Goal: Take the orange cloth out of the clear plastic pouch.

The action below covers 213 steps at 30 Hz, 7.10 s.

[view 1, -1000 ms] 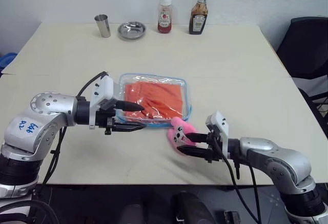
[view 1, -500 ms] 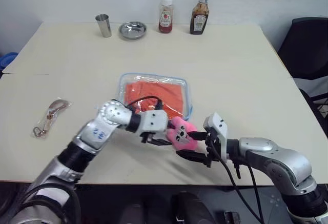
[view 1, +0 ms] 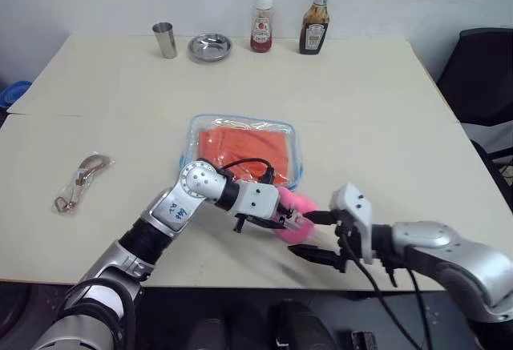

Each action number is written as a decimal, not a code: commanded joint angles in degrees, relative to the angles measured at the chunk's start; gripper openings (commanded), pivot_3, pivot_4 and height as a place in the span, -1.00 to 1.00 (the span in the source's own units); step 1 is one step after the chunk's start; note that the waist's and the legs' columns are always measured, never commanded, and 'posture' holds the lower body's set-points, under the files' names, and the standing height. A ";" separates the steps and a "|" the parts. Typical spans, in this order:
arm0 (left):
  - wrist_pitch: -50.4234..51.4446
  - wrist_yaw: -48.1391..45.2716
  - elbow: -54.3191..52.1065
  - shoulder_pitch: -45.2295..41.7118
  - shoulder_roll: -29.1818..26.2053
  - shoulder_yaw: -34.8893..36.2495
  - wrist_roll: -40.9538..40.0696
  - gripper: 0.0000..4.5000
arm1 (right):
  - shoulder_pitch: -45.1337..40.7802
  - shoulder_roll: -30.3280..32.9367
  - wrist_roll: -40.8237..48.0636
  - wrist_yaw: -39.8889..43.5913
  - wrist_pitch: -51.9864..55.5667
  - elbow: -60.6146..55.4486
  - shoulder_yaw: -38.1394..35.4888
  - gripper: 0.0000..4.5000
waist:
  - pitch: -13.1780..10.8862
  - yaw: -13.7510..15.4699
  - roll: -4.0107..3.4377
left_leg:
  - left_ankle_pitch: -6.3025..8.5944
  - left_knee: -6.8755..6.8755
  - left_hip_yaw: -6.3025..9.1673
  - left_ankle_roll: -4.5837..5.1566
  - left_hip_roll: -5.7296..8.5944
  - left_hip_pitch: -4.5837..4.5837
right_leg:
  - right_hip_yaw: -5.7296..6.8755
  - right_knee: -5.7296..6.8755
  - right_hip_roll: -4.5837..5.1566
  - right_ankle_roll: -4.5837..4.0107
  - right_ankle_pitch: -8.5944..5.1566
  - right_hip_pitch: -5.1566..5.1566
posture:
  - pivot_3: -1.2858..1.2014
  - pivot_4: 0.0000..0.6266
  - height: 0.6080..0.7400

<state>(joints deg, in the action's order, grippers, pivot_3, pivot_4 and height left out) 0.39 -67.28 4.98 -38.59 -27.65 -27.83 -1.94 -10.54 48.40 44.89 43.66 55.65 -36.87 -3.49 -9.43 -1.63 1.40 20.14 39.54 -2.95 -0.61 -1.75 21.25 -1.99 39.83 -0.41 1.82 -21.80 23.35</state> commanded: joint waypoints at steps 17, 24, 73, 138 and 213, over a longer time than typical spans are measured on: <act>11.49 1.80 -14.15 6.61 -2.41 1.98 0.72 -1.00 | -27.04 -4.95 -47.42 15.01 -71.74 42.20 24.98 0.23 | -0.02 -0.05 -0.02 | -0.02 0.01 -0.01 0.03 0.00 0.05 | 0.00 0.00 0.02 0.00 0.00 0.08 | 0.03 -0.52 1.00; 13.86 3.50 -16.26 7.07 -2.17 1.97 0.83 -1.00 | -28.52 -7.93 -46.95 17.12 -75.16 45.96 24.04 0.15 | -0.02 -0.20 -0.02 | -0.02 0.04 -0.01 0.03 -0.01 0.03 | 0.00 0.07 0.02 0.00 0.00 0.08 | 0.03 -0.52 1.00; 36.94 8.51 -18.08 32.13 -27.84 51.23 -23.81 -1.00 | -30.36 0.92 -51.37 15.36 -104.26 66.49 18.94 -0.99 | -0.13 -1.60 -0.18 | -0.02 -0.01 0.02 0.03 0.00 0.00 | 0.04 0.05 0.05 -0.01 0.00 0.05 | 0.03 -0.52 1.00; -0.61 4.97 -13.62 7.41 -24.38 13.83 6.84 -0.99 | -6.72 1.35 -23.77 16.34 -40.53 15.28 4.08 0.45 | -0.16 -0.04 -0.10 | -0.05 0.02 0.20 0.00 0.06 0.04 | -0.13 0.10 -0.06 0.06 0.03 0.09 | 0.03 -0.52 1.00; 32.68 13.92 -21.49 9.29 -11.90 24.75 -15.48 -1.00 | -21.99 -19.54 -64.55 -5.21 -53.53 44.20 25.53 0.31 | -0.15 -0.42 -0.10 | -0.07 0.11 0.25 -0.04 0.07 0.07 | -0.08 0.18 -0.04 0.06 0.03 0.11 | 0.03 -0.52 1.00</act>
<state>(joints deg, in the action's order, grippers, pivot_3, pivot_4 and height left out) 33.67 -53.36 -15.07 -28.36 -39.19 -3.34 -16.80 -32.58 28.62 -17.38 39.06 1.51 5.47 21.35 -9.58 -2.04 1.30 20.07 39.65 -2.70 -0.65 -1.67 21.32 -2.06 40.01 -0.45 1.88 -21.76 23.46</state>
